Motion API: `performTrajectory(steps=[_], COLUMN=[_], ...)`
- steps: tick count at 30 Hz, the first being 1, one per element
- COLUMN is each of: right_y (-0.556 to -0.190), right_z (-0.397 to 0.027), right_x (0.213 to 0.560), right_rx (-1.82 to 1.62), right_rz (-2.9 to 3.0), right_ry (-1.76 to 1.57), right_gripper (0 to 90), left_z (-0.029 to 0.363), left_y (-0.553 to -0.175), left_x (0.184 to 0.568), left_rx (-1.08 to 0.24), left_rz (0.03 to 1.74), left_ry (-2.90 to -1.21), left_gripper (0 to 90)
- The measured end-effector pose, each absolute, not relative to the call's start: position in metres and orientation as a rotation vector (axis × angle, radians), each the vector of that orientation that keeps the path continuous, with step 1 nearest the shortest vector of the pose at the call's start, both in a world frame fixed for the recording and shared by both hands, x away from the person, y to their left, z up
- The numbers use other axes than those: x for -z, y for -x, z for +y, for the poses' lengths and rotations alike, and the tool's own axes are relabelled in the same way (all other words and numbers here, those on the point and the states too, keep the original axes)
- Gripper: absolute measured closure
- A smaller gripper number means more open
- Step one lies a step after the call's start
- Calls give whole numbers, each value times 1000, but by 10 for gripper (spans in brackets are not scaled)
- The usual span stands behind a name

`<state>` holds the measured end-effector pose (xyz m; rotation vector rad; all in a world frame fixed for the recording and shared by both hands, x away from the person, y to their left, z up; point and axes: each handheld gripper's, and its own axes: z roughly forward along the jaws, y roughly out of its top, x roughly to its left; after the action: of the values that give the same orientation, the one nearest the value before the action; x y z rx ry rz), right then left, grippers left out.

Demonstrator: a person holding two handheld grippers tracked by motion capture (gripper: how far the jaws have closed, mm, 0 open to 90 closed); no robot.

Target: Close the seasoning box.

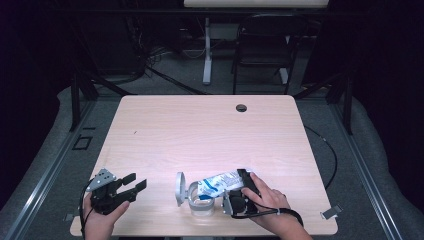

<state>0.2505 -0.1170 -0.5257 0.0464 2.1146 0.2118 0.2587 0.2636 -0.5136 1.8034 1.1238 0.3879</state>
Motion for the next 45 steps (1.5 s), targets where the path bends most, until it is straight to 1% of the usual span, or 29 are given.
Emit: performTrajectory(steps=[36, 45], right_y=[-250, -251], right_z=[-115, -115], right_x=[519, 520], right_rx=[-113, -135], right_rz=[2091, 2090], right_ry=[18, 29], right_gripper=[407, 408], left_z=[266, 266], left_y=[-259, -259], left_x=[513, 513], left_rx=[-388, -390], left_rz=[1132, 1132], left_ry=[-1794, -1794], left_gripper=[475, 475])
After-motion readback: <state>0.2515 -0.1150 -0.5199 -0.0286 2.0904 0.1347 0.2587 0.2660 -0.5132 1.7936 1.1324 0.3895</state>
